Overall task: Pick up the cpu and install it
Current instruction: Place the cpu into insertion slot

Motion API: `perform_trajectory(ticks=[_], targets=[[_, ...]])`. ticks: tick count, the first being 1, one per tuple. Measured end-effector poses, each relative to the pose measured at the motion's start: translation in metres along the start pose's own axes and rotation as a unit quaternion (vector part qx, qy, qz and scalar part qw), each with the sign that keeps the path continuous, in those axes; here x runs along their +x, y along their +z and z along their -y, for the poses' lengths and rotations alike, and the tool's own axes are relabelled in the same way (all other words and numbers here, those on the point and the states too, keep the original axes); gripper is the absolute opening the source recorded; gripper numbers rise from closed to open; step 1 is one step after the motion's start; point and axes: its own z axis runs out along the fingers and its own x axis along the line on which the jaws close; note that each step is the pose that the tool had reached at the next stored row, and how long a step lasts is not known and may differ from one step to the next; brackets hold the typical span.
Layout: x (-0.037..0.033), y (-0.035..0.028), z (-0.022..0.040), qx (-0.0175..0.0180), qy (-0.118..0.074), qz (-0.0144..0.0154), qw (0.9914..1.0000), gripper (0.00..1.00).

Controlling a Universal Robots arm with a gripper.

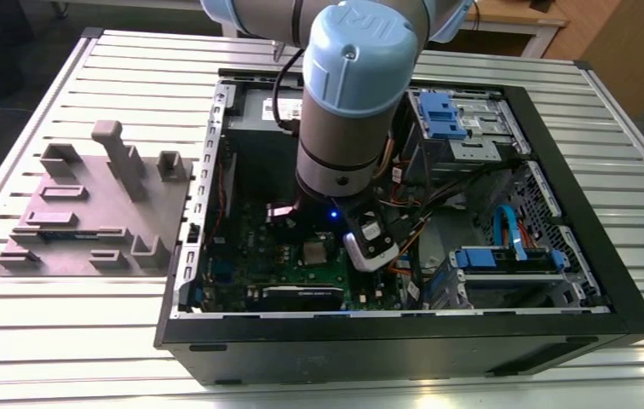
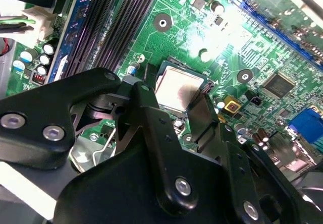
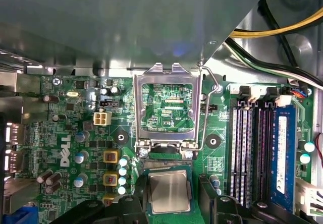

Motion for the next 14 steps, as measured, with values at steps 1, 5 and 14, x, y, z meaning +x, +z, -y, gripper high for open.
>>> perform_trajectory(ticks=[1, 5, 14], targets=[[0.0000, 0.0004, 0.0000, 0.0000, 0.000, 0.0001, 1.00000, 0.52], [-0.0001, 0.0017, 0.0001, 0.0001, 0.000, 0.0003, 1.00000, 0.52], [-0.0001, 0.0023, 0.0001, 0.0000, 0.000, 0.0003, 1.00000, 0.52]])
